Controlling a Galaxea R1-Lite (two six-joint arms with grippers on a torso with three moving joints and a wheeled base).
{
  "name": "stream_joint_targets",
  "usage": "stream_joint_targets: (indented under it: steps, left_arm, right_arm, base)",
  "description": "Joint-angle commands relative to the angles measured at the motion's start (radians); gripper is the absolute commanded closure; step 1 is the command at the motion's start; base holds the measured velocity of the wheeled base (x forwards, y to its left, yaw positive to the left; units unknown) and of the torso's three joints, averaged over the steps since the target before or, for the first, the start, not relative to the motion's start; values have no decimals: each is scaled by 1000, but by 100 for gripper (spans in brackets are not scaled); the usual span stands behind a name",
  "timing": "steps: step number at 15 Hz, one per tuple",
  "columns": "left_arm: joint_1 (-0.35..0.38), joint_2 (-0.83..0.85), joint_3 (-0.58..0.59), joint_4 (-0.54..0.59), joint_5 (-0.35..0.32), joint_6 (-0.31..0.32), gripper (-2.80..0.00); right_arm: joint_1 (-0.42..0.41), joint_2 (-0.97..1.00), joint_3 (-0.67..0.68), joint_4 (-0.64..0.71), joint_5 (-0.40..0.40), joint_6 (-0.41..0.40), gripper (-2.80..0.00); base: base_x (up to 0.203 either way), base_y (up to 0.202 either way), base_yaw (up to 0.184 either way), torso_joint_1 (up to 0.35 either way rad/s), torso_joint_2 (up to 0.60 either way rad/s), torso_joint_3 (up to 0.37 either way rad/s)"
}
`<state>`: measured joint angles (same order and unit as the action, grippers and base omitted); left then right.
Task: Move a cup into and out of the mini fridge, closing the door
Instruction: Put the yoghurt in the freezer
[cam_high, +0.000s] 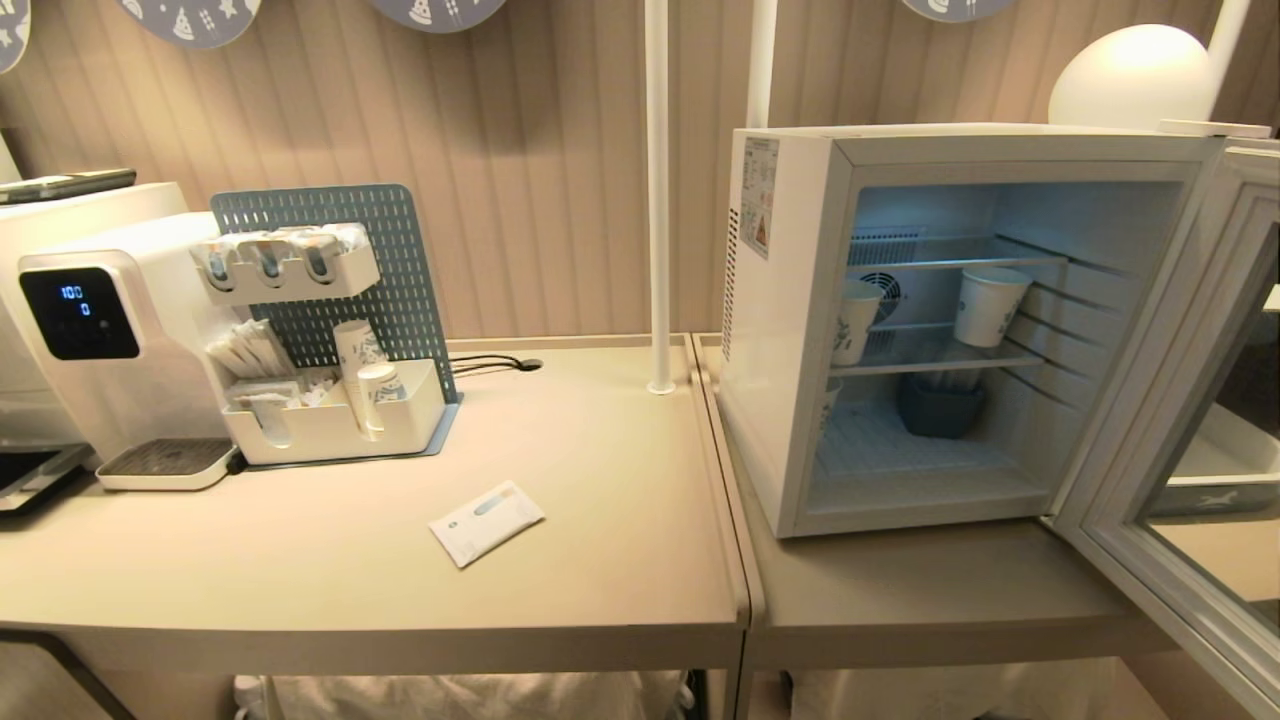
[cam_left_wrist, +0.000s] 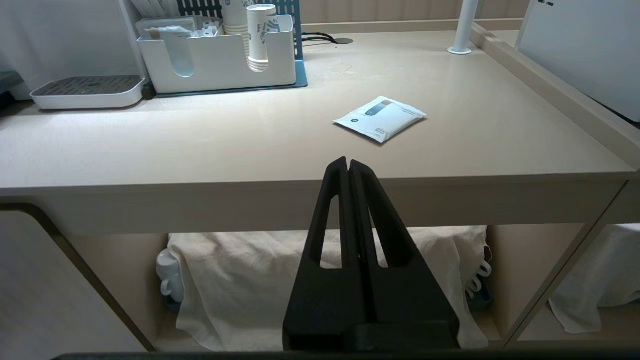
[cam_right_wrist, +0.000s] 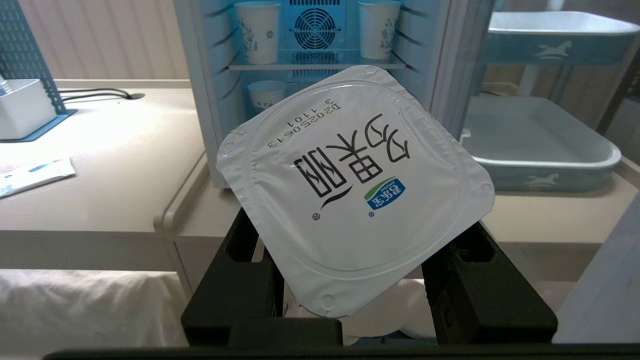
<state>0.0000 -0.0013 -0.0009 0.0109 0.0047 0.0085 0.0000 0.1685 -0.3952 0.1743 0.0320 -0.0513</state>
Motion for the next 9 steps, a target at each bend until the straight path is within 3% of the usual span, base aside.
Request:
stream_joint_targets:
  steps: [1,6,9]
  left_arm:
    - [0,1,1,-1,0,-1,0]
    - [0,1,0,-1,0,-1,0]
    - [0,1,0,-2,1,-1,0]
  right_arm:
    - [1,237,-117,14,24,-2,0]
    - [4,691,-210,-5,140,-38,0]
    - [8,974,-199,-174,164,-62,0]
  base:
    - [0,0,0,0,0,0]
    - [0,0,0,0,0,0]
    - [0,0,0,0,0,0]
